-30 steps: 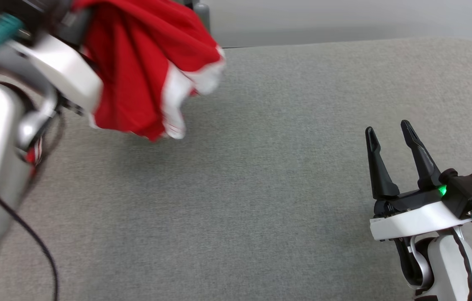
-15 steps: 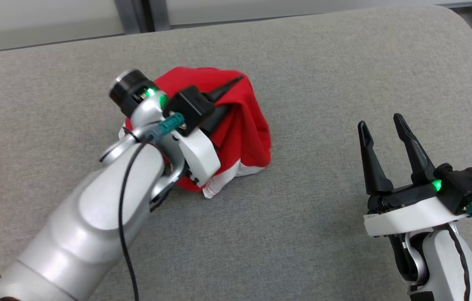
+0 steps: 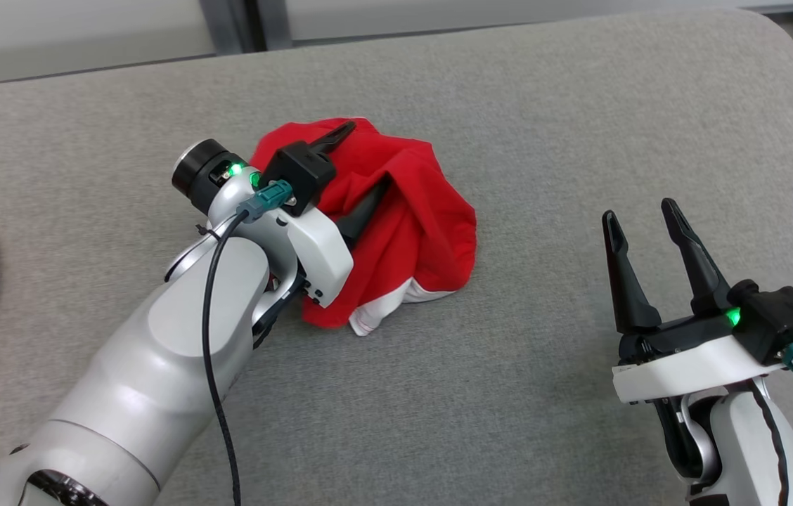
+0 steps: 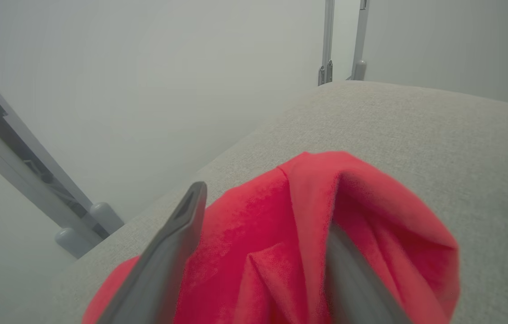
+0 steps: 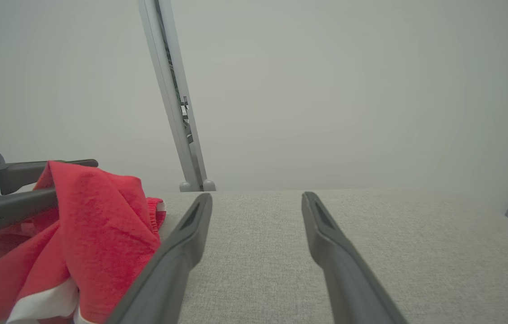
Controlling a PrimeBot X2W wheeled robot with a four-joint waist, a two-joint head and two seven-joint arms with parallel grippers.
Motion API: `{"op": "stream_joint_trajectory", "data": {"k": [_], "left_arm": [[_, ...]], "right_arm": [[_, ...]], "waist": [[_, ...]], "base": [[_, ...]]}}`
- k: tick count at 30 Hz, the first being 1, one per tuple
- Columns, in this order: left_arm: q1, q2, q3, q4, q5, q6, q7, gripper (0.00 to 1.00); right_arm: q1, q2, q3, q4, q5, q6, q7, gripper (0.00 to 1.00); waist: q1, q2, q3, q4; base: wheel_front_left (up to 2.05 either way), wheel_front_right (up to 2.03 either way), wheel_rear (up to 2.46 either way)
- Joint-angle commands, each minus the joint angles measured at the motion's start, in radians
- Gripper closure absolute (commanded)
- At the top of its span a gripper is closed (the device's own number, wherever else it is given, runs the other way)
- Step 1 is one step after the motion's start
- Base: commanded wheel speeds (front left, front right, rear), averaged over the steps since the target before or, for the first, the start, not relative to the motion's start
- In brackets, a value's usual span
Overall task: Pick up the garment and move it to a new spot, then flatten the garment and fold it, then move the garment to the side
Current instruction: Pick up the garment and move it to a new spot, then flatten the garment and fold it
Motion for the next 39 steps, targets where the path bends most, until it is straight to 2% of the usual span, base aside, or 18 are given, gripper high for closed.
{"op": "stream_joint_trajectory", "data": {"k": [1,8,19,27,32,35,37,39], "left_arm": [[-0.005,-0.009,0.008,0.009,-0.018,0.000,-0.007,0.00],[0.073,-0.007,0.034,-0.035,-0.054,0.000,-0.008,0.00],[0.338,0.019,0.109,-0.195,-0.119,0.027,-0.008,0.00],[0.458,-0.008,0.086,-0.179,-0.201,0.011,0.012,0.00],[0.434,-0.009,0.116,-0.118,-0.188,0.055,-0.001,0.00],[0.427,-0.014,0.129,-0.086,-0.180,0.067,-0.005,0.00],[0.426,-0.017,0.137,-0.071,-0.182,0.064,-0.007,0.65],[0.427,-0.017,0.140,-0.061,-0.181,0.054,-0.008,1.00]], "right_arm": [[0.010,-0.006,-0.004,0.006,0.001,0.000,-0.006,0.00],[0.030,-0.007,-0.014,0.019,-0.001,0.000,-0.006,0.00],[0.074,-0.007,-0.023,0.036,-0.011,0.000,-0.006,0.00],[0.068,-0.007,-0.005,0.034,-0.019,0.000,-0.006,0.00],[0.060,-0.007,-0.002,0.031,-0.024,0.000,-0.006,0.00],[0.063,-0.007,-0.009,0.029,-0.027,0.000,-0.006,0.00],[0.067,-0.006,-0.013,0.029,-0.029,0.000,-0.006,0.00],[0.073,-0.006,-0.018,0.030,-0.031,0.000,-0.006,0.00]], "waist": [[0.0000,0.0000,-0.029,0.030],[0.0000,0.0000,-0.091,0.088],[0.0000,0.0000,-0.163,0.144],[0.0000,0.0000,-0.155,0.107],[0.0000,0.0000,-0.142,0.068],[0.0000,0.0000,-0.138,0.054],[0.0000,0.0000,-0.138,0.052],[0.0000,0.0000,-0.142,0.054]], "base": [[0.00,0.00,0.00],[0.00,0.00,0.00],[0.00,0.00,0.00],[0.00,0.00,0.00],[0.00,0.00,0.00],[0.00,0.00,0.00],[0.00,0.00,0.00],[0.00,0.00,0.00]]}}
